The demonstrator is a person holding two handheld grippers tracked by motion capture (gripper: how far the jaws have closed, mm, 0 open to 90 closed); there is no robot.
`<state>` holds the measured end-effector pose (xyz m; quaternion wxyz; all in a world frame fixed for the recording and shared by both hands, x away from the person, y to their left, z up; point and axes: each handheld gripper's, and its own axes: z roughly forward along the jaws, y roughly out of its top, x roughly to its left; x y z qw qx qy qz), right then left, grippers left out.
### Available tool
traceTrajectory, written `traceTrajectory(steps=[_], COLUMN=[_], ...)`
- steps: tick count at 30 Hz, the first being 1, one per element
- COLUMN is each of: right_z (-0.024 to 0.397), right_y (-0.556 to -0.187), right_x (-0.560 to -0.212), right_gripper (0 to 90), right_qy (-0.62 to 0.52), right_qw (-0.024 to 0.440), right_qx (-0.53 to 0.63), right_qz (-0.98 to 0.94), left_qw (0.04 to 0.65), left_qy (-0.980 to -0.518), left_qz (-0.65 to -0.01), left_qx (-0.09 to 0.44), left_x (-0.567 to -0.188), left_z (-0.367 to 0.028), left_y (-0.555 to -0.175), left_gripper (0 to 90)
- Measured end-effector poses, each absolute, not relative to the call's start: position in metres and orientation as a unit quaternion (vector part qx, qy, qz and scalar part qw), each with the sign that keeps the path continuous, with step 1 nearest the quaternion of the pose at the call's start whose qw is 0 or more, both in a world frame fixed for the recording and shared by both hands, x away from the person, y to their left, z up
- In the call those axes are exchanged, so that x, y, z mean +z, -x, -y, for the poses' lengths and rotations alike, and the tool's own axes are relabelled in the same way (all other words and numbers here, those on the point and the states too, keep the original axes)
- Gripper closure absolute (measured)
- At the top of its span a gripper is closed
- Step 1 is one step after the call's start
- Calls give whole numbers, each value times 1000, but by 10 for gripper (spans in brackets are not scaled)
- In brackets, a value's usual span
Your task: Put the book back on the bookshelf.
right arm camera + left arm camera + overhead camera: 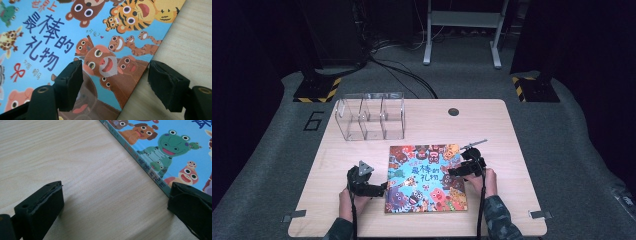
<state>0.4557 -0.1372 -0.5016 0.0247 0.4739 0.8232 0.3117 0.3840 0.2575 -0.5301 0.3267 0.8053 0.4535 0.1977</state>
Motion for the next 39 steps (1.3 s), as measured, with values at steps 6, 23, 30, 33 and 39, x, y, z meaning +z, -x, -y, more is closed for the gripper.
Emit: traceTrajectory(steps=[6, 23, 30, 33, 39], right_z=[144, 126, 137, 137, 142], right_y=[-456, -461, -462, -461, -457], right_x=[-500, -496, -497, -497, -487], right_gripper=[293, 292, 292, 292, 308], right_qy=[-480, -477, -482, -485, -481], right_qw=[-7, 26, -4, -5, -6], right_qx=[334, 256, 288, 295, 313], right_qz=[-811, -840, -828, -824, -819], left_qw=[327, 331, 332, 329, 332], left_qy=[-806, -807, -807, -810, -807], left_qz=[-453, -448, -447, -446, -447], left_qx=[197, 196, 195, 191, 195], left_x=[-530, -531, -531, -530, -531], left_z=[-258, -257, -257, -257, -257], left_y=[-384, -385, -385, -385, -385], left_gripper=[2, 3, 3, 3, 3])
